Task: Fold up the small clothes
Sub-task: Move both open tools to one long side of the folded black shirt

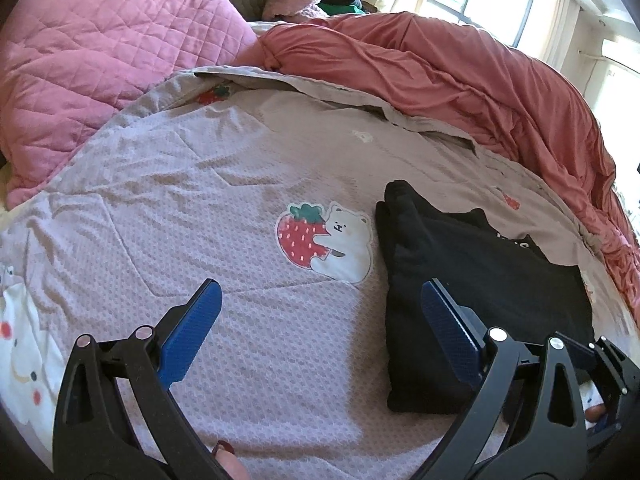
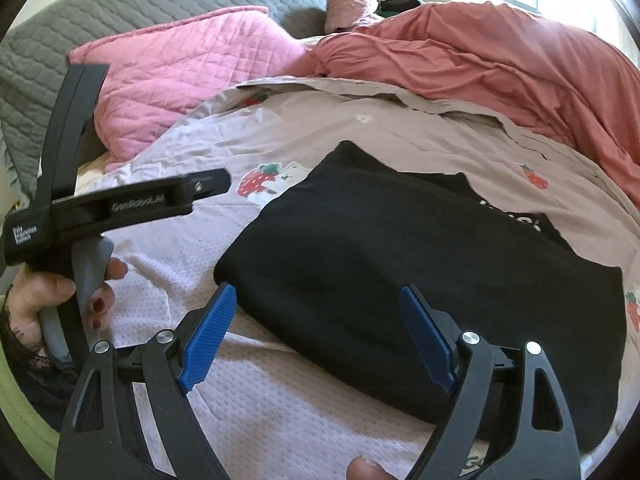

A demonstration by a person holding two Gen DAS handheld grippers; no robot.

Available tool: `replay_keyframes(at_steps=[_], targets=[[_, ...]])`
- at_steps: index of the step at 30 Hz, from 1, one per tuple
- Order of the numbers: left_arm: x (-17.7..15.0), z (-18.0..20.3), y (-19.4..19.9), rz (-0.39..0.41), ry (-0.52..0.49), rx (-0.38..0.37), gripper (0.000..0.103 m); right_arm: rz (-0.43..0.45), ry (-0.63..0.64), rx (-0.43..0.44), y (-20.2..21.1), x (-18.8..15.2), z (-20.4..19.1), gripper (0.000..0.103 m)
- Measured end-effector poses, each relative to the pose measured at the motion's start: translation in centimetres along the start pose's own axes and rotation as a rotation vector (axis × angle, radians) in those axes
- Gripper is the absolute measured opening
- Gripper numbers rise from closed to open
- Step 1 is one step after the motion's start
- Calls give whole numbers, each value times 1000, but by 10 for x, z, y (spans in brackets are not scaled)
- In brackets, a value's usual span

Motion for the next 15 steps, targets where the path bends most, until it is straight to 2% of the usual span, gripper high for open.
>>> replay_keyframes(at_steps=[7, 15], targets=[[4, -3, -15, -32, 2, 7, 93, -20, 58, -4, -16, 0, -12, 83], [10, -18, -35, -77, 47, 9, 93, -61, 184, -39, -36, -8, -27, 83]])
Point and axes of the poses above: each gripper's, at about its wrist camera, not at the fingertips, and y roughly against the way its jaws point, z to its right, x to its top, the point moved 7 cm from there along -y, roughly the way its jaws point, and after that the axes turned 1 degree about -x, right-handed, at the moved point
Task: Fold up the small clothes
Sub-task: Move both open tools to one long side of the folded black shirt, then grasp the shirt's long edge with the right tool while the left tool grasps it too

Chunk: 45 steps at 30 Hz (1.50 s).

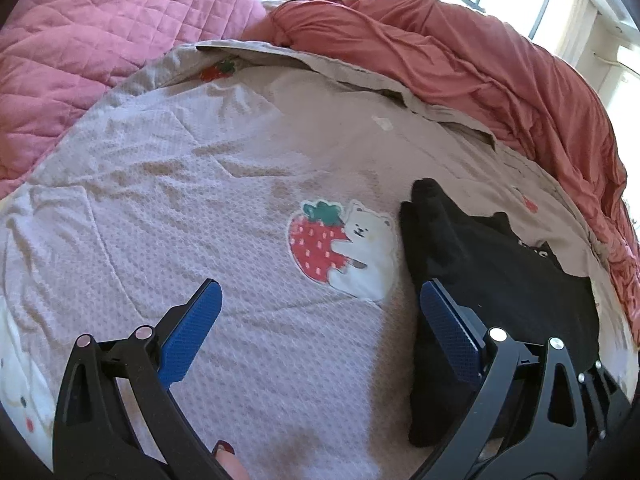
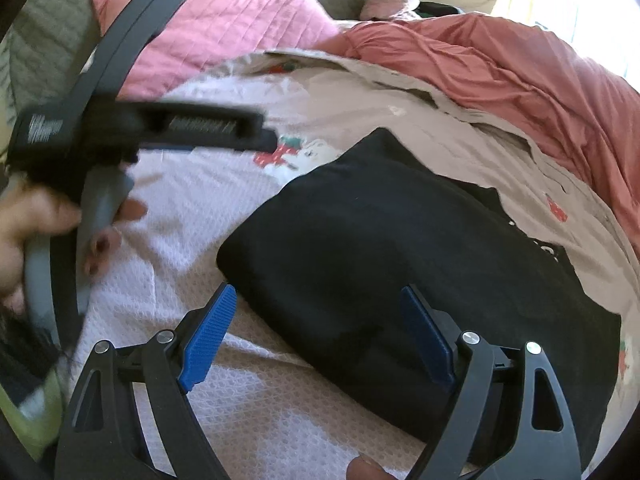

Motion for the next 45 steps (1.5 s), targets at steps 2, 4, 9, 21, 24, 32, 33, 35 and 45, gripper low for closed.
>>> replay_keyframes(at_steps=[2, 4, 9, 21, 24, 32, 33, 35, 45], targets=[[3, -2, -6, -13, 8, -7, 93, -16, 27, -7, -6, -3, -4, 83], [5, -1, -10, -23, 11, -16, 93, -30, 63, -38, -13, -4, -8, 83], [6, 10, -18, -49, 4, -56, 93, -41, 147, -125, -29, -5, -15, 83], [11, 46, -46, -155, 147, -323, 93, 82, 64, -150, -14, 3, 6, 43], [10, 58, -55, -204, 196, -398, 88, 97, 12, -81, -7, 3, 10, 13], [-1, 77, -74, -300, 189, -406, 33, 108, -65, 38, 0, 2, 12, 11], [-1, 80, -75, -306, 190, -409, 29, 110, -72, 45, 0, 1, 12, 11], [0, 86, -74, -303, 165, -393, 16, 118, -86, 61, 3, 2, 13, 11], [19, 123, -29, -226, 71, -354, 8, 229, -177, 100, 42, 2, 36, 10]])
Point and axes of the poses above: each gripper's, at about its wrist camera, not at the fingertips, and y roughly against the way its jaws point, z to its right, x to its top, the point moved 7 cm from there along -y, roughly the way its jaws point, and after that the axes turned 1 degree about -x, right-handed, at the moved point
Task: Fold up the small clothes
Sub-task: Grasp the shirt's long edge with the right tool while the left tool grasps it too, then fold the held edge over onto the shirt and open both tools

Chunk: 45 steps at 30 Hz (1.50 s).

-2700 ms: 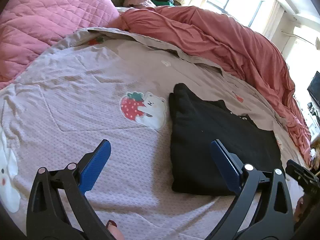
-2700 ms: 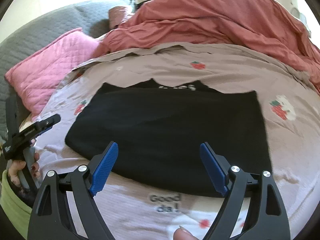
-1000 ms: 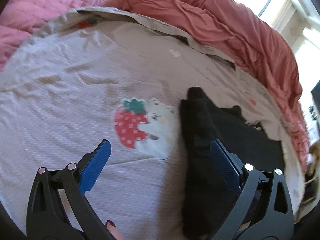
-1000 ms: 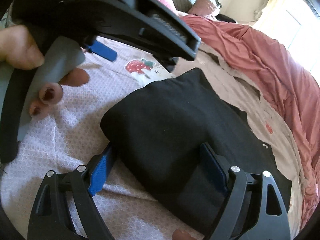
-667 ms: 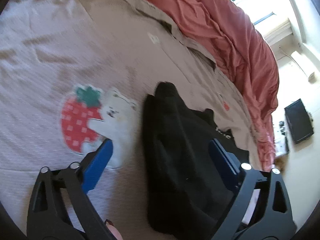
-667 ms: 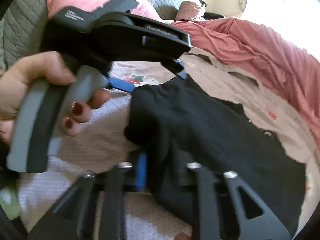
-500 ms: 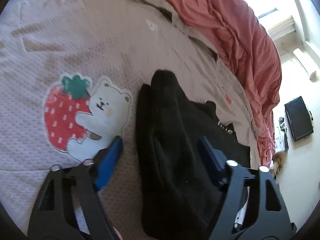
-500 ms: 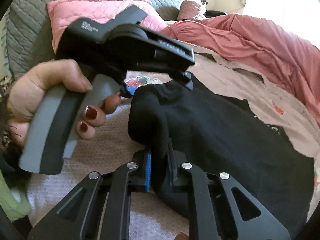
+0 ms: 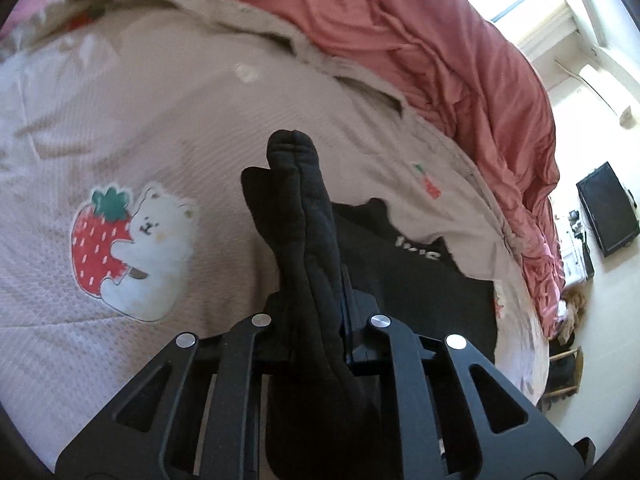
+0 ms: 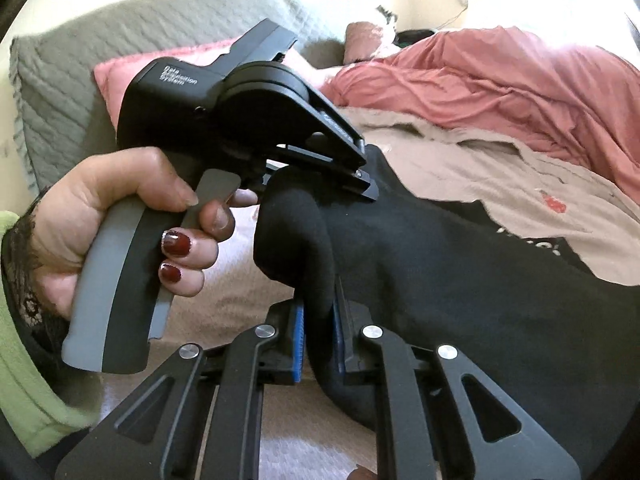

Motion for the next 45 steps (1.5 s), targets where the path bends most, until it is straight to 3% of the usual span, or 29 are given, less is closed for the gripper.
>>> replay_keyframes(at_steps=[15, 27, 39, 42, 45], targets=[[-16, 129, 9, 12, -123, -26, 8, 162, -200, 5, 99, -8, 75, 8], [-53, 223, -46, -77, -224, -14, 8, 222, -338, -45, 160, -43, 145, 7], [-92, 254, -120, -195, -276, 44, 11, 182, -496, -60, 169, -88, 198, 7], [-103, 259, -130, -213, -302, 17, 21, 156, -526, -58, 165, -98, 203, 8], [-102, 259, -118, -188, -258, -95, 52, 134, -564, -62, 162, -111, 209, 11]])
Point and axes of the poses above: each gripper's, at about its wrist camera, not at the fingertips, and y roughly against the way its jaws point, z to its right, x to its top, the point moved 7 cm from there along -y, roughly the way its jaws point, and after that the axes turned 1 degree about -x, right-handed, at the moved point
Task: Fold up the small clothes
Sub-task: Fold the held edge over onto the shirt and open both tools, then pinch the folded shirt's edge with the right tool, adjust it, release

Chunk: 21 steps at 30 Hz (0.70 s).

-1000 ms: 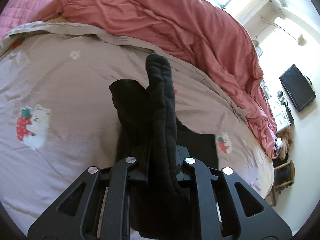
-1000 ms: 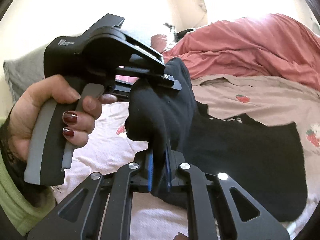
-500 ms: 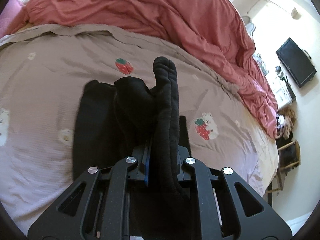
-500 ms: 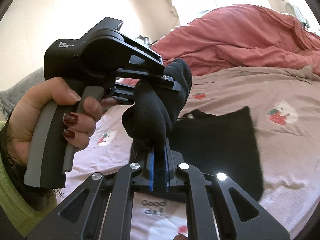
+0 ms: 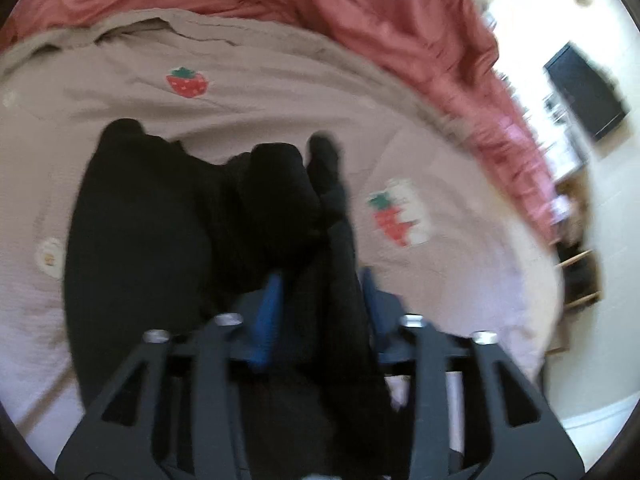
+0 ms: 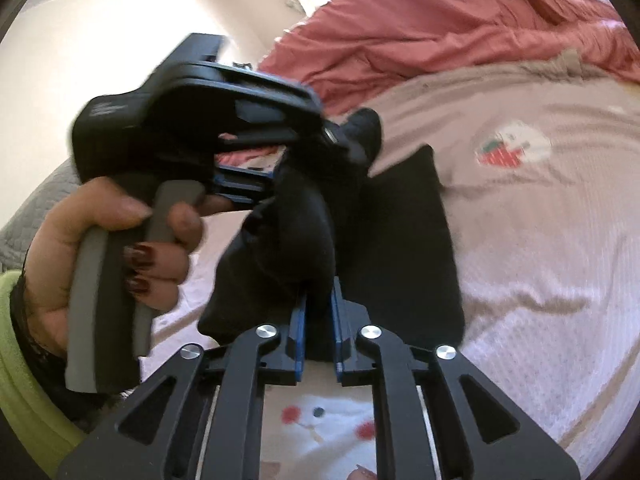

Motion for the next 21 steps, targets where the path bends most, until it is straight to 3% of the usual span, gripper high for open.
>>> replay_keyframes(at_steps=[1, 3, 8, 14, 17, 19, 21], targets=[[1, -2, 9, 28, 24, -44, 59, -2, -4, -18, -1, 0, 5, 14], [2, -7, 25, 75, 28, -58, 59, -13, -32, -31, 0, -3, 14, 15], [-9, -46, 63, 187, -1, 119, 52, -23, -39, -65, 9, -8, 22, 26], [-40, -84, 58, 161, -25, 239, 51, 21, -17, -127, 36, -1, 26, 27], [-55, -88, 49, 149, -76, 282, 51, 41, 30, -112, 45, 18, 18, 36], [-59, -87, 50, 159, -90, 297, 51, 30, 71, -95, 39, 31, 10, 45], [-60, -87, 51, 159, -106, 301, 51, -37, 85, -73, 23, 39, 7, 46]])
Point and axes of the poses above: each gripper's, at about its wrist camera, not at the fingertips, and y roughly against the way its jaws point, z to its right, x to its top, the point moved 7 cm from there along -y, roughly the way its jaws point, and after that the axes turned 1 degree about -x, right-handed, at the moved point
